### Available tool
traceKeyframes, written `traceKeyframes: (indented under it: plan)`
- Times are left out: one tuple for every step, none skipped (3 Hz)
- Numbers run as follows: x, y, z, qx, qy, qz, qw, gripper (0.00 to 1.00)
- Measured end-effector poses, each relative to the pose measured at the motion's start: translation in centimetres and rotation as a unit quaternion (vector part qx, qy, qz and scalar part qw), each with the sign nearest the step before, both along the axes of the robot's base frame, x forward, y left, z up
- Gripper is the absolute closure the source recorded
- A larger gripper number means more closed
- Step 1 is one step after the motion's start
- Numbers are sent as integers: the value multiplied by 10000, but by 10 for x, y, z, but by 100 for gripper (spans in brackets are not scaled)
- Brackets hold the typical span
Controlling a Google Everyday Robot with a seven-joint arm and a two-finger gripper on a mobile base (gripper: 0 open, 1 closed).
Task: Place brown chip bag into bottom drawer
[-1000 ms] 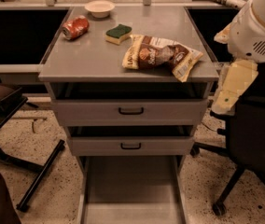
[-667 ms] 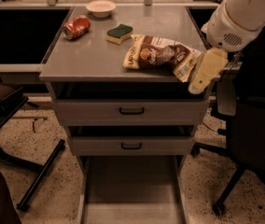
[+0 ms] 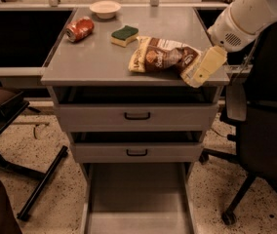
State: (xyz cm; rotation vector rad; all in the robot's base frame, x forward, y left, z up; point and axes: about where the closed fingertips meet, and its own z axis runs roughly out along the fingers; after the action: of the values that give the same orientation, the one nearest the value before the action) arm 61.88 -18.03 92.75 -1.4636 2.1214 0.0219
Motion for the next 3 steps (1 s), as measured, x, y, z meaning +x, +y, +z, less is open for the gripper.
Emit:
traceKeyframes:
  plan:
    - [13, 31, -20, 115, 116, 248, 9996, 0]
    - [30, 74, -34, 248, 164, 597, 9978, 0]
    - [43, 117, -43, 220, 118, 898, 9956, 0]
